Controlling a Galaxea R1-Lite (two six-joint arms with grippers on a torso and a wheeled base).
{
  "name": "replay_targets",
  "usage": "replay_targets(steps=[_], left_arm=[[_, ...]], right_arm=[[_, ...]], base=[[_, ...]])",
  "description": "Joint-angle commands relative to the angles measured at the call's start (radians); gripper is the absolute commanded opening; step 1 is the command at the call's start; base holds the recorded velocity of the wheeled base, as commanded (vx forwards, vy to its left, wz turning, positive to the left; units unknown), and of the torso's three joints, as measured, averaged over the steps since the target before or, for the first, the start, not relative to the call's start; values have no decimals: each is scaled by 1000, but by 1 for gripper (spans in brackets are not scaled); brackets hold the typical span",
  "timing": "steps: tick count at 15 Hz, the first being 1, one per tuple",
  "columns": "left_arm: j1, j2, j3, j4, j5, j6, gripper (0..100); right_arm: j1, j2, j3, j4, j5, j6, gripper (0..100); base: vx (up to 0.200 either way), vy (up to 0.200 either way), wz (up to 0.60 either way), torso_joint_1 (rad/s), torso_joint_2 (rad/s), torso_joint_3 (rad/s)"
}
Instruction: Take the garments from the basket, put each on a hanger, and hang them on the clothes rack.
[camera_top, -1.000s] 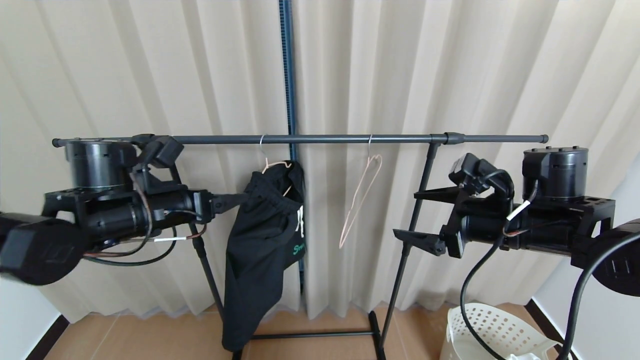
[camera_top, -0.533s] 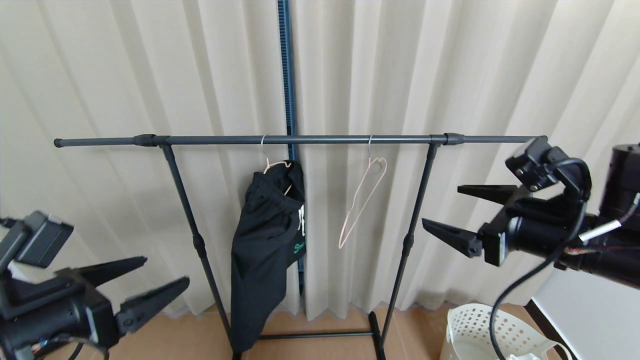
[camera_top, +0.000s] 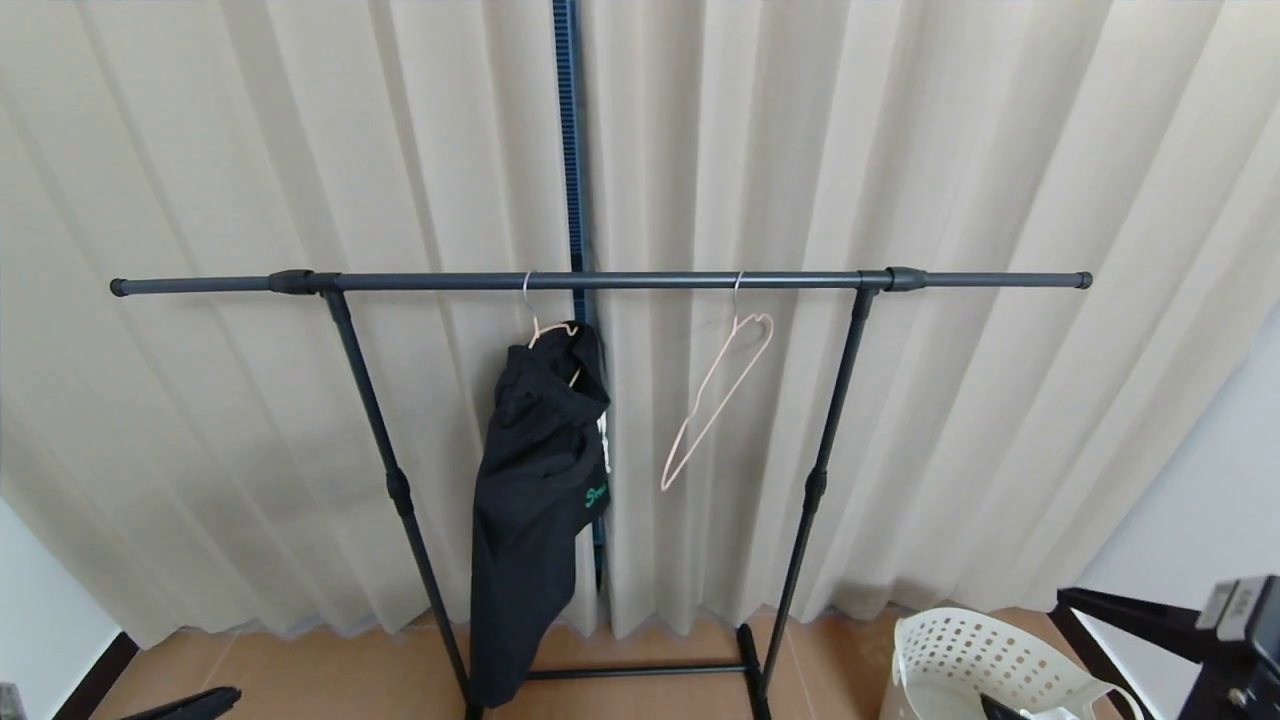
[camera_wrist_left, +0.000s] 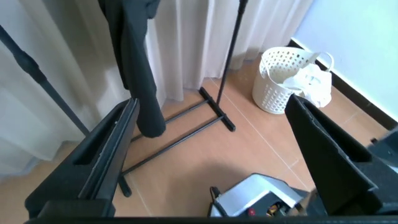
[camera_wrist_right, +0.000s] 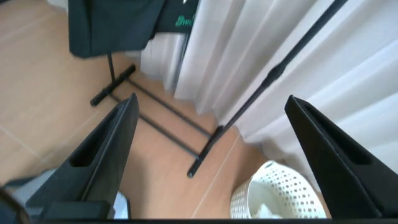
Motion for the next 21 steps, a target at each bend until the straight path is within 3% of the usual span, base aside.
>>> replay_targets(steps=[1,4,7,8,11,14,17,21], left_arm=[[-7,-196,5,124,0,0,100],[-7,-334,5,299,2,-3,100],[-3,-357,5,319,3,-58,100],[-10,-347,5,319,3,-66,100],[-5,-363,5,319,5,-64,100],[23,-421,5,320,51,-60,100],[78,-498,5,320,85,-46,100],[144,-743,5,363,81,75,100]], right_arm=[[15,-188,106,53,-10,0,100],[13,-422,106,334,-9,-3,100],[9,-555,106,455,-10,-2,100],[-34,-589,98,481,-10,7,100],[-195,-641,97,485,-9,23,100],[-396,-790,97,490,-3,23,100],[-453,-865,97,490,-10,26,100],[-504,-961,97,490,-10,29,100]], base=[[0,0,0,0,0,0],[0,0,0,0,0,0],[0,0,0,0,0,0],[0,0,0,0,0,0],[0,0,0,0,0,0],[0,0,0,0,0,0],[0,0,0,0,0,0],[0,0,0,0,0,0]])
